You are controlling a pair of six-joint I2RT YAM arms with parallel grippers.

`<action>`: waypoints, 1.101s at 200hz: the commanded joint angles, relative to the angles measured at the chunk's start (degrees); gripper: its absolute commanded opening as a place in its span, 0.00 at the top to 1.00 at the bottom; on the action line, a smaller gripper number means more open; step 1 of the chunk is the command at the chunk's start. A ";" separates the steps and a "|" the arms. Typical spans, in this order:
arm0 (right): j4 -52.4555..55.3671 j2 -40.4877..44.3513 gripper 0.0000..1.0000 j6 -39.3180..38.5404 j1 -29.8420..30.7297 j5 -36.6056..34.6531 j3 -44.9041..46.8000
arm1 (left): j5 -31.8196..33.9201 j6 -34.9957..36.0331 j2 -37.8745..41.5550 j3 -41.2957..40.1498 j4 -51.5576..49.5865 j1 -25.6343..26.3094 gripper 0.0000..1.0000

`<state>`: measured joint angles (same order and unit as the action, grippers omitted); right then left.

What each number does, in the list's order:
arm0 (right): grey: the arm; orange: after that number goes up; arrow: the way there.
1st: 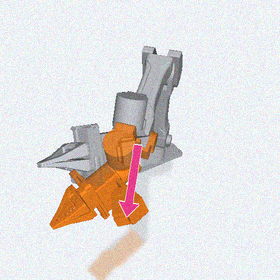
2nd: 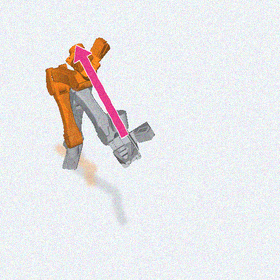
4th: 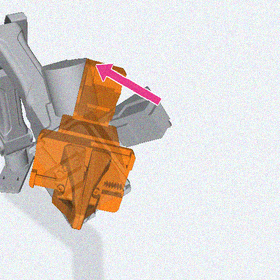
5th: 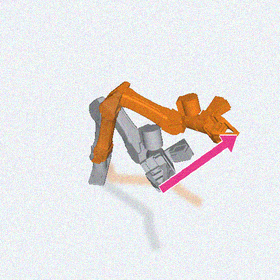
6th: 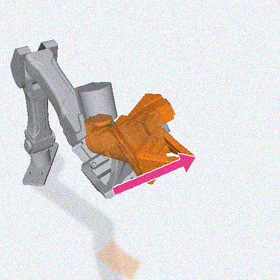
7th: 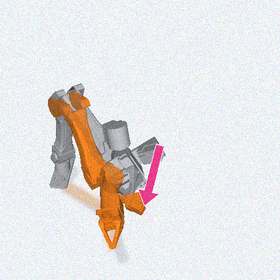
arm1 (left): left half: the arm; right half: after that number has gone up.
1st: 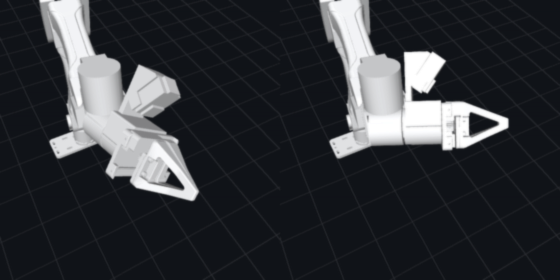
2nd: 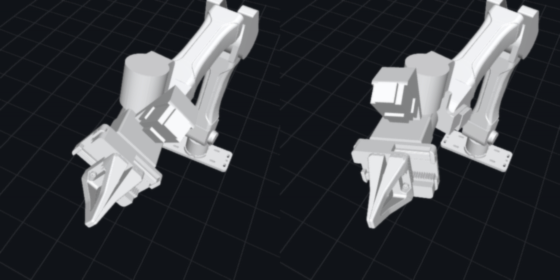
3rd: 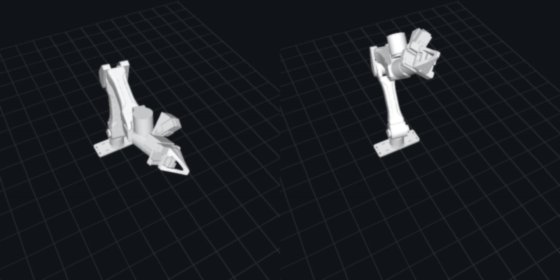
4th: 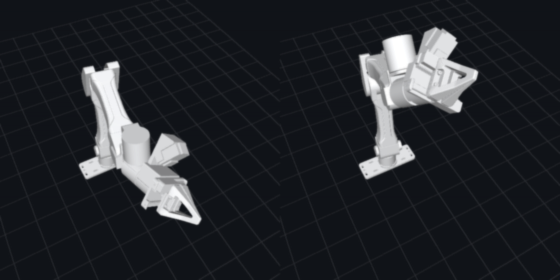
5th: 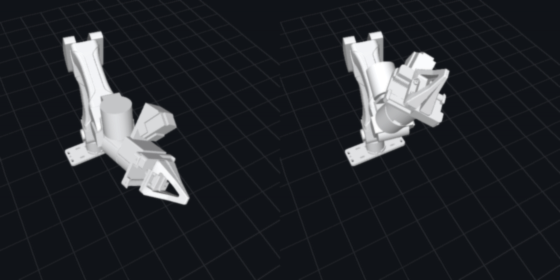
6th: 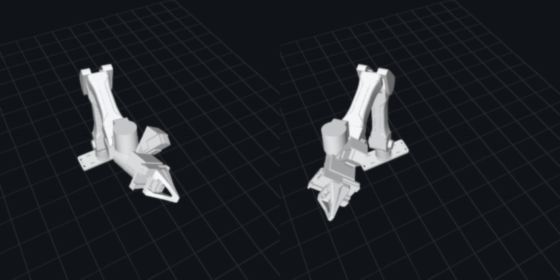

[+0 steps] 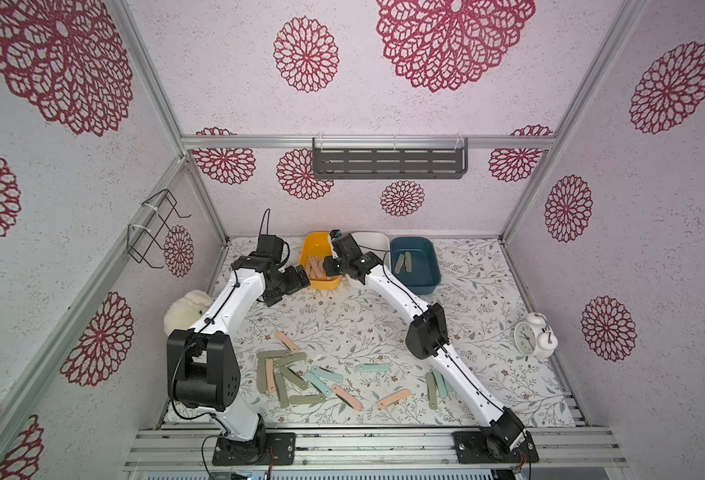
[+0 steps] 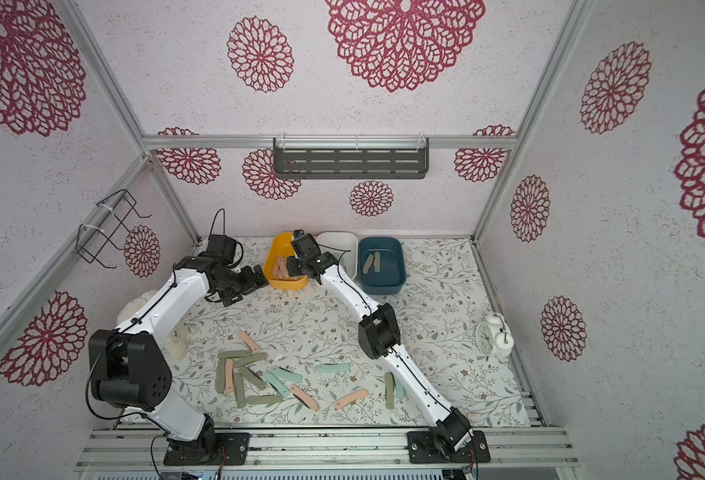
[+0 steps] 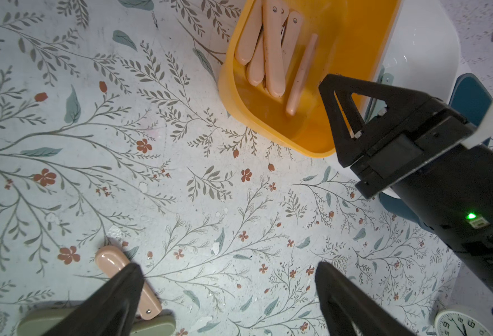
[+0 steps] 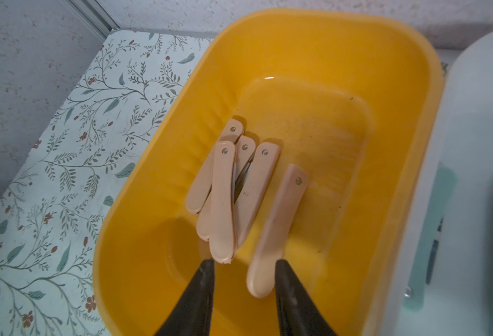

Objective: Place the fruit knives into the storage box by color
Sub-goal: Place the fruit knife in the storage box, then pick up the fruit knife from the center of the board.

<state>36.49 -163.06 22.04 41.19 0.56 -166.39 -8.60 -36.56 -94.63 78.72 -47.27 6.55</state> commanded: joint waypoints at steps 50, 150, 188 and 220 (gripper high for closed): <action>16.24 13.47 0.54 -6.91 3.10 -2.72 -3.47 | -0.54 -3.23 7.58 -5.60 -0.57 3.07 0.03; 27.92 17.83 0.46 -12.04 8.15 -12.89 -3.49 | 3.28 -9.32 15.83 -14.44 -0.05 11.05 0.03; 26.97 19.58 0.40 -13.81 3.97 -8.67 -3.50 | 3.62 -8.80 16.31 -13.29 -0.37 11.20 0.03; 26.70 20.75 0.36 -14.29 0.21 -5.33 -3.46 | 4.01 -8.80 16.93 -12.27 -0.22 11.13 0.03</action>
<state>64.29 -147.83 9.32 44.42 -7.57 -169.07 -5.48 -45.36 -79.18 64.49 -47.48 17.47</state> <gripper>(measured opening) 0.630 0.973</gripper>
